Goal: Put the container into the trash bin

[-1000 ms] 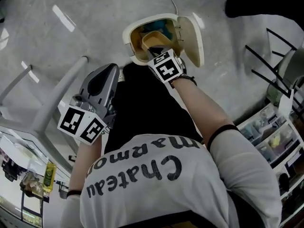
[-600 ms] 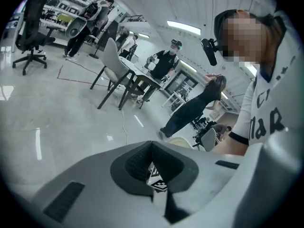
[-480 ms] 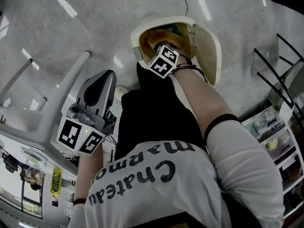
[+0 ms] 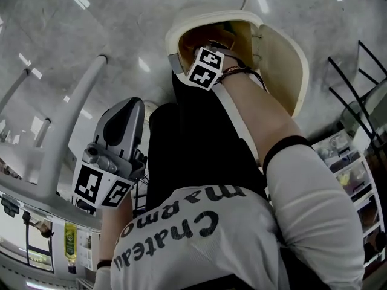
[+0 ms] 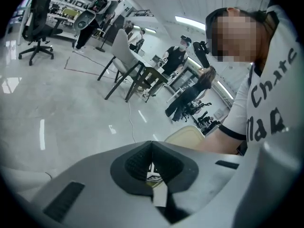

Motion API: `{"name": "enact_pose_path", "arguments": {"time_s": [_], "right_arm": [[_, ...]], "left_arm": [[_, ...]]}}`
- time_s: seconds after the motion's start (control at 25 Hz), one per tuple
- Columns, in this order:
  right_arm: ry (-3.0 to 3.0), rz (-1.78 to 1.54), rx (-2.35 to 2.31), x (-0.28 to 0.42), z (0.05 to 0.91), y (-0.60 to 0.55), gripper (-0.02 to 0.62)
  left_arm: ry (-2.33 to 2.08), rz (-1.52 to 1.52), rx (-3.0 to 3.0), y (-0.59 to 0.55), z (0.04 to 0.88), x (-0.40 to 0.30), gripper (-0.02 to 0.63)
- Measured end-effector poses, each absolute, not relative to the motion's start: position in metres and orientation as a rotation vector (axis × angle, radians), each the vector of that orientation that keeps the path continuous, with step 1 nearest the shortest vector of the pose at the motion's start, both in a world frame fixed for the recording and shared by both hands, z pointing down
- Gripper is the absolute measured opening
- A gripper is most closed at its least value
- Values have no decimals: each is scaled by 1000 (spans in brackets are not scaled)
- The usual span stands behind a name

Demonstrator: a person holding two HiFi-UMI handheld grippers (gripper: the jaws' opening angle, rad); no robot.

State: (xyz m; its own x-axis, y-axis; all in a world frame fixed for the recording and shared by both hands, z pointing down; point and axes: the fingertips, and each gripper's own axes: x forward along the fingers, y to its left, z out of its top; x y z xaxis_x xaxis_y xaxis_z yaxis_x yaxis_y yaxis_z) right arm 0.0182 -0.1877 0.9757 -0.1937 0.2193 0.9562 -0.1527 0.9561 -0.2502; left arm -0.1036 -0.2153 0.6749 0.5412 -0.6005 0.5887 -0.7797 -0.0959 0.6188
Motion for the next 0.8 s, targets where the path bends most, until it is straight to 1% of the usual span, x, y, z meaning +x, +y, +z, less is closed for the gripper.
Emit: {"name": "enact_pose_path", "arguments": {"time_s": [0.28,0.52,0.8], "right_arm": [[-1725,288,-196,18,1000,-185,40],[-1738,264,-270,15,1007,-193,40],[-1711,205,-354,28,1018,-183,41]], "left_arm": [[-1206,222,1740,-206,690,-110,23],[-1192,218,1723,-201,692,-102,23],[-1199,244,1707,-199,694,-98,23]]}}
